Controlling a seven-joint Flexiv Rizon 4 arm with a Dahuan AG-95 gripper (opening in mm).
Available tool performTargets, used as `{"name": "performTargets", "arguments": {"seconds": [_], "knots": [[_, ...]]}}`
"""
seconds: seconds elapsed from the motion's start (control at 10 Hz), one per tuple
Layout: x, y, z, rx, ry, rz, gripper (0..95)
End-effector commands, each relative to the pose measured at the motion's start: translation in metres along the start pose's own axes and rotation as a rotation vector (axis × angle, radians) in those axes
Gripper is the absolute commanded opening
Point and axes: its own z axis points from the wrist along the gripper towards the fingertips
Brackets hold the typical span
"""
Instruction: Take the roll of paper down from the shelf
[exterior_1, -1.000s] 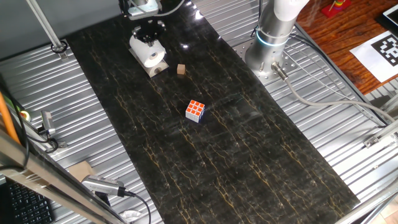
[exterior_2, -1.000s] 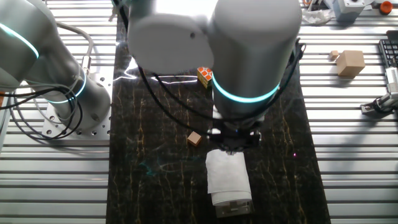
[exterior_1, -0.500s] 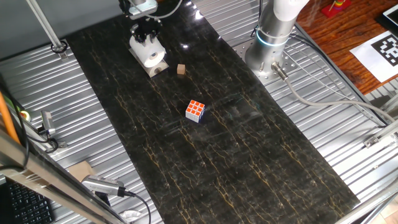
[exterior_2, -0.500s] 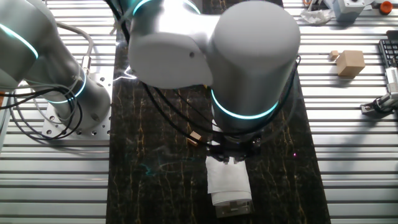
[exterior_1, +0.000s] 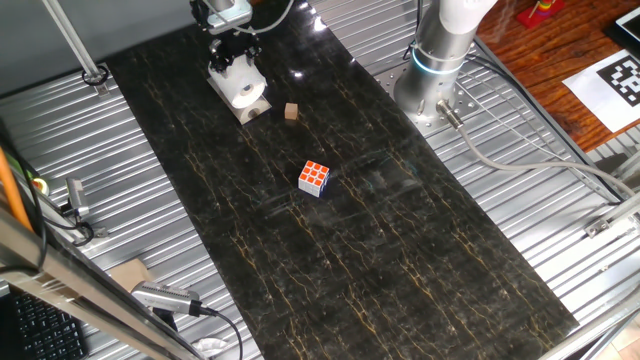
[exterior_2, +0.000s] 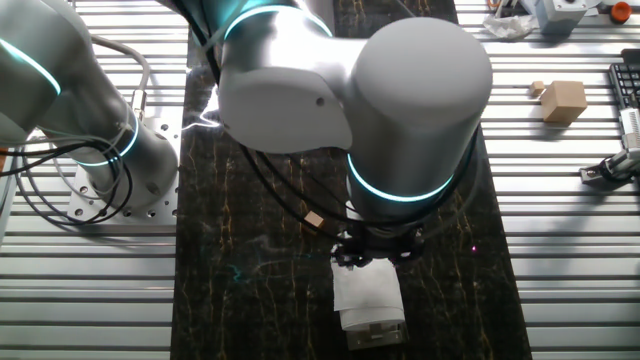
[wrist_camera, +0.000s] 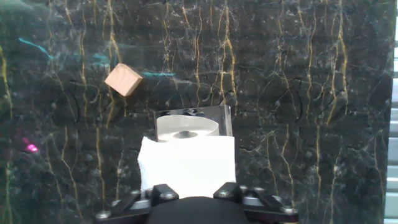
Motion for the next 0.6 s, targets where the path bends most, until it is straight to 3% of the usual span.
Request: {"name": "performTargets", "arguments": {"seconds": [0.1, 0.6], "knots": [[0.001, -0.001, 0.004, 0.003, -0.002, -0.008, 95.0], [0.003, -0.001, 0.017, 0.007, -0.006, -0.029, 95.0]]}}
